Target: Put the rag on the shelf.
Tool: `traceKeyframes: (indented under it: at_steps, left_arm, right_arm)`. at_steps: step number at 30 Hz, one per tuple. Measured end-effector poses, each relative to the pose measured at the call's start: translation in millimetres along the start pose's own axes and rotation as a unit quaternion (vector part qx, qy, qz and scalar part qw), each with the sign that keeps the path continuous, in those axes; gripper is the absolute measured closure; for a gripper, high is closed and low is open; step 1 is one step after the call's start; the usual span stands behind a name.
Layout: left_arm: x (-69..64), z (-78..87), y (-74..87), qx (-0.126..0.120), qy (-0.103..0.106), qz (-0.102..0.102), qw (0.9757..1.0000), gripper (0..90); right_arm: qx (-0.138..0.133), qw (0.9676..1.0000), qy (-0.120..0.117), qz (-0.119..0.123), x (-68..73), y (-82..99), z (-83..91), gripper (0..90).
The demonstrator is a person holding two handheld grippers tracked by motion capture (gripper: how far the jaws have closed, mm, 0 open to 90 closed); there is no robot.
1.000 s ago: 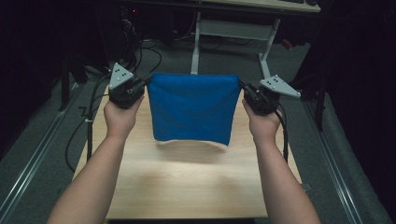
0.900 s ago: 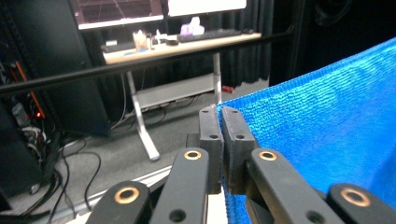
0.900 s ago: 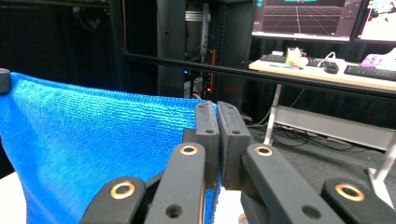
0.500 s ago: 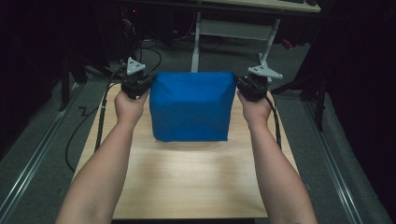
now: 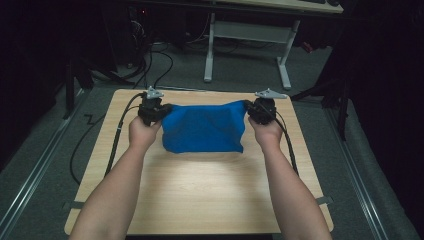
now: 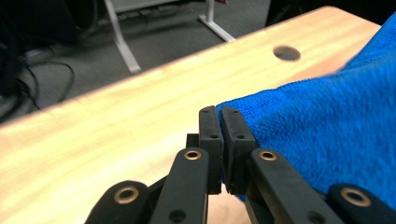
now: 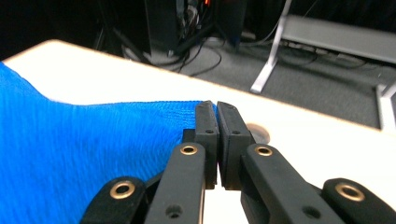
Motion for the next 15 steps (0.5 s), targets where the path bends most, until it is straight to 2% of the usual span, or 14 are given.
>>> traceKeyframes:
  at_steps: [2,6,15]
  left_arm:
    - [-3.6,-4.4,9.8,0.006,0.012,0.005,0.9999,88.2]
    - [-8.7,-8.8,19.7,0.009,0.027,0.011,0.9995,88.2]
    - [-11.5,-17.4,35.8,0.017,0.045,0.032,0.9983,88.2]
  right_arm:
    - [0.012,0.9999,-0.004,-0.001,1.6,11.3,-3.9,88.7]
    - [0.028,0.9995,-0.015,-0.006,5.6,28.9,-10.4,88.7]
    - [0.042,0.9987,-0.028,-0.010,13.0,44.8,-18.6,88.7]
Point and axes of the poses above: each handheld gripper's, and its own axes: z roughly backward along the jaws, y roughly out of its underside, x roughly to its left, the point moved 3 cm from there along -z, roughly forward along the jaws, and after that the axes turned 4 degrees about -z, right-handed, at the moved point
